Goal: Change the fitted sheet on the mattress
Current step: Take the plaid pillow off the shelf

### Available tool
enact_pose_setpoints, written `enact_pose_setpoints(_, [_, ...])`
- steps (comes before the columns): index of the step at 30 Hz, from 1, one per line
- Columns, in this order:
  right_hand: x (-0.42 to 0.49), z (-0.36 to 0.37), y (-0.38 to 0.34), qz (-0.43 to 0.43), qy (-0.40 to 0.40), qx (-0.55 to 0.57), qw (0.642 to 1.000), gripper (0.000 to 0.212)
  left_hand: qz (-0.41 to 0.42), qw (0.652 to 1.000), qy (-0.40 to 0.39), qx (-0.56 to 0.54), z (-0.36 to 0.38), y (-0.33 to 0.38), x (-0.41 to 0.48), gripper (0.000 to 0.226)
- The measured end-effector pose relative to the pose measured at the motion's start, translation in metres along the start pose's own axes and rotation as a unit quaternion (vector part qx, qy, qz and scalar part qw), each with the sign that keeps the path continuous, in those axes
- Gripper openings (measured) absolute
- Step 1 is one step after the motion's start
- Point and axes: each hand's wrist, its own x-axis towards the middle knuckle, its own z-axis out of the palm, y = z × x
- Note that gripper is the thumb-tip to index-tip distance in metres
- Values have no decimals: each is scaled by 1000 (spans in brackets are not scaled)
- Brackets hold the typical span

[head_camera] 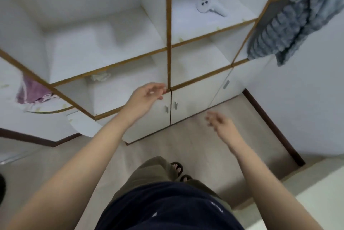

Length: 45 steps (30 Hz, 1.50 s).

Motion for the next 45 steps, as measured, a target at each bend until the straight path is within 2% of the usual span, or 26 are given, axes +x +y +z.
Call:
enact_pose_setpoints(3, [25, -11, -134, -199, 8, 1, 980, 24, 86, 994, 75, -6, -35, 50, -6, 24])
enact_pose_setpoints(6, [24, -22, -246, -340, 29, 60, 938, 24, 159, 976, 151, 8, -70, 99, -11, 24])
enact_pose_setpoints(9, [14, -32, -323, -427, 61, 124, 894, 21, 215, 947, 237, 26, -104, 139, -17, 22])
enact_pose_setpoints(12, [15, -47, -373, -467, 130, 150, 862, 21, 277, 900, 332, 52, -132, 174, -28, 22])
enact_pose_setpoints(15, [26, -64, -411, -467, 173, 164, 851, 13, 315, 849, 396, 147, -147, 197, -38, 16])
enact_pose_setpoints(17, [33, -74, -433, -430, 194, 192, 861, 26, 352, 805, 443, 177, -156, 200, -45, 20])
enact_pose_setpoints(18, [37, -80, -444, -389, 211, 215, 871, 41, 387, 772, 468, 186, -161, 201, -49, 27])
enact_pose_setpoints(20, [41, -90, -463, -251, 241, 265, 899, 90, 473, 704, 507, 153, -175, 203, -57, 43])
enact_pose_setpoints(22, [43, -93, -473, -137, 233, 306, 913, 128, 504, 685, 525, 30, -199, 216, -59, 52])
enact_pose_setpoints(23, [44, -91, -475, -114, 231, 311, 915, 137, 484, 691, 537, -7, -213, 227, -56, 52])
enact_pose_setpoints(25, [47, -84, -478, -94, 244, 323, 909, 139, 397, 747, 533, 24, -241, 249, -38, 45])
enact_pose_setpoints(26, [49, -80, -480, -95, 252, 335, 903, 132, 352, 780, 513, 68, -251, 260, -25, 38])
enact_pose_setpoints(28, [53, -76, -483, -78, 265, 382, 882, 110, 288, 822, 465, 157, -264, 280, 1, 34])
enact_pose_setpoints(29, [54, -77, -484, -63, 277, 398, 872, 101, 270, 836, 436, 197, -266, 288, 13, 35])
enact_pose_setpoints(31, [53, -76, -477, -76, 310, 385, 866, 83, 243, 857, 371, 261, -266, 299, 37, 53])
enact_pose_setpoints(33, [52, -78, -464, -132, 318, 387, 856, 67, 222, 867, 318, 312, -264, 309, 56, 71])
enact_pose_setpoints(35, [51, -86, -448, -196, 293, 416, 838, 56, 199, 872, 276, 353, -258, 318, 70, 81])
enact_pose_setpoints(37, [44, -102, -429, -230, 282, 437, 823, 54, 175, 887, 239, 354, -248, 325, 81, 89])
enact_pose_setpoints(40, [31, -127, -397, -218, 303, 432, 821, 69, 146, 925, 166, 308, -228, 334, 92, 99])
enact_pose_setpoints(43, [16, -149, -366, -221, 300, 434, 820, 78, 138, 957, 75, 244, -202, 342, 102, 98])
enact_pose_setpoints(45, [4, -162, -347, -233, 306, 425, 819, 77, 128, 971, 5, 199, -181, 349, 109, 93])
